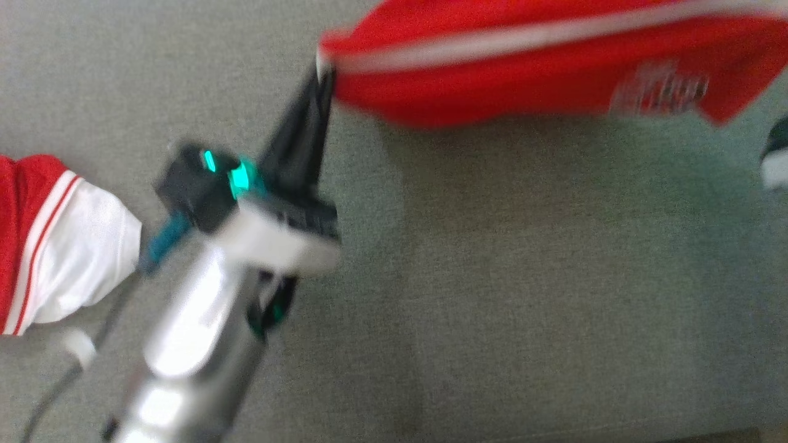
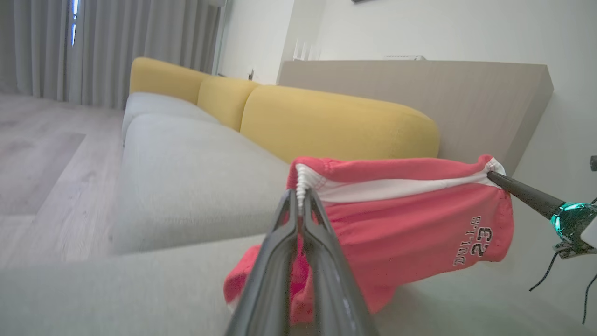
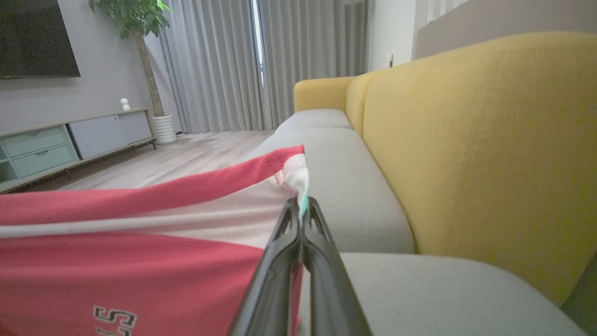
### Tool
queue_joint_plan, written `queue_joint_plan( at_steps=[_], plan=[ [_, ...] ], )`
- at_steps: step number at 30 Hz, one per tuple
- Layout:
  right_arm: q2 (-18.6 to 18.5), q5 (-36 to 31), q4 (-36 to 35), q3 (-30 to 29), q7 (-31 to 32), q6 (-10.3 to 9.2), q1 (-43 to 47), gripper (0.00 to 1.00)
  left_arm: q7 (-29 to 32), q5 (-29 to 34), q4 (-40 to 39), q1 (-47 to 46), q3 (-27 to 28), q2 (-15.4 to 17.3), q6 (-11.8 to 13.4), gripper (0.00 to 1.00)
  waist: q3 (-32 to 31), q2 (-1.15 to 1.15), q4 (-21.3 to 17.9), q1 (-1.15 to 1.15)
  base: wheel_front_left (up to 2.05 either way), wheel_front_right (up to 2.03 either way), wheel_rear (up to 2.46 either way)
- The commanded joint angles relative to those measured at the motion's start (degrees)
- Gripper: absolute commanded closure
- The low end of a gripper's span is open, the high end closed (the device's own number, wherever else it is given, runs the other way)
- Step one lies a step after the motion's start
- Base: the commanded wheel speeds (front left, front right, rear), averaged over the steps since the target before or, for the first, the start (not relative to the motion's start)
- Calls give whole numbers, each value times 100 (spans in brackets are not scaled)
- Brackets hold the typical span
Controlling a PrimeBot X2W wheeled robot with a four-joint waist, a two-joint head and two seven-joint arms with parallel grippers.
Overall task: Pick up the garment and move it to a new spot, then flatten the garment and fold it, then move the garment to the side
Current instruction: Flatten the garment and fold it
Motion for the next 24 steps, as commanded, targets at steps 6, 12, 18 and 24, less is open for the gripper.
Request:
queue_joint_plan(
  at_steps=[6, 12, 18, 24],
  plan=[
    [62, 19, -425, -403, -61, 36, 1444, 100, -28, 249, -196, 1387, 314, -45, -56, 100, -544, 0, 69, 0, 0, 0, 0],
    [307, -29, -919, -774, -61, 36, 2805, 100, -28, 342, -285, 2488, 281, -104, -73, 100, -977, 0, 116, 0, 0, 0, 0],
    [469, -120, -1404, -947, -62, 36, 3734, 100, -28, 278, -425, 3311, 194, 24, -76, 100, -1334, 0, 58, 0, 0, 0, 0],
    [473, -202, -1595, -1000, -62, 36, 3978, 100, 52, 168, -679, 3466, 212, 83, -27, 100, -1363, 0, 14, 0, 0, 0, 0]
  ],
)
